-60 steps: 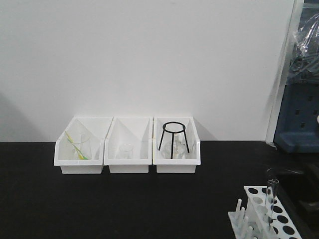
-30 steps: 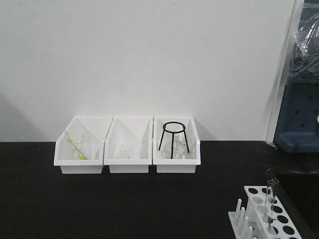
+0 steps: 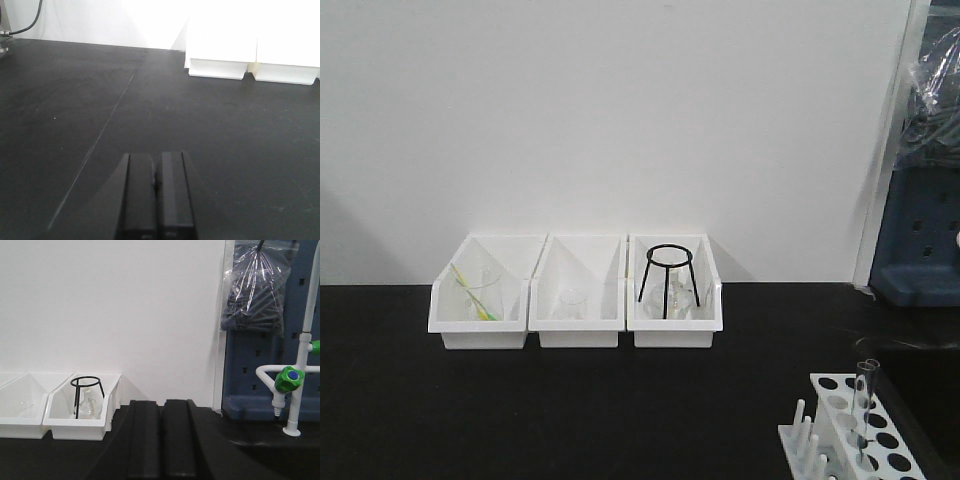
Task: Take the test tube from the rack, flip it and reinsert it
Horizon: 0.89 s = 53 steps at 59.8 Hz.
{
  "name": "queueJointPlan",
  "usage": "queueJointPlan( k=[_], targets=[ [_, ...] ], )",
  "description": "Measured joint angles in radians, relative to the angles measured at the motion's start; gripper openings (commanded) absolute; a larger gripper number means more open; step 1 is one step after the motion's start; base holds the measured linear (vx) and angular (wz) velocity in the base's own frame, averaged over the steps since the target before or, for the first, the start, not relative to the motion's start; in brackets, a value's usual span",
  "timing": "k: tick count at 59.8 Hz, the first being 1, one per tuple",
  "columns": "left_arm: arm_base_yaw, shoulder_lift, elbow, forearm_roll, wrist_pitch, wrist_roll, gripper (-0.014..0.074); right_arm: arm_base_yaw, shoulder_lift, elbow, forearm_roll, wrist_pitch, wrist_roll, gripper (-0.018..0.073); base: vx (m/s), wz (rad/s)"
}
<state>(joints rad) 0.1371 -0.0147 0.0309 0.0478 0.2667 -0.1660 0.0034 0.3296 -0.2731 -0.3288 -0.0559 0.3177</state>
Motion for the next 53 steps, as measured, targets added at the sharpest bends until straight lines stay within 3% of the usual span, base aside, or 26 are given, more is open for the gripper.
queueJointPlan(
  k=[7, 14, 53],
  targets=[
    [0.0, 0.0, 0.0, 0.0, 0.0, 0.0, -0.0006, 0.0, -0.177, 0.157, 0.162, 0.011, -0.171, -0.0012, 0.0, 0.0],
    [0.0, 0.0, 0.0, 0.0, 0.0, 0.0, -0.0006, 0.0, -0.312, 0.281, 0.21, 0.032, -0.269, -0.0012, 0.0, 0.0],
    [0.0, 0.0, 0.0, 0.0, 0.001, 0.0, -0.0006, 0.0, -0.343, 0.304, 0.232, 0.094, -0.293, -0.0012, 0.0, 0.0]
  ],
)
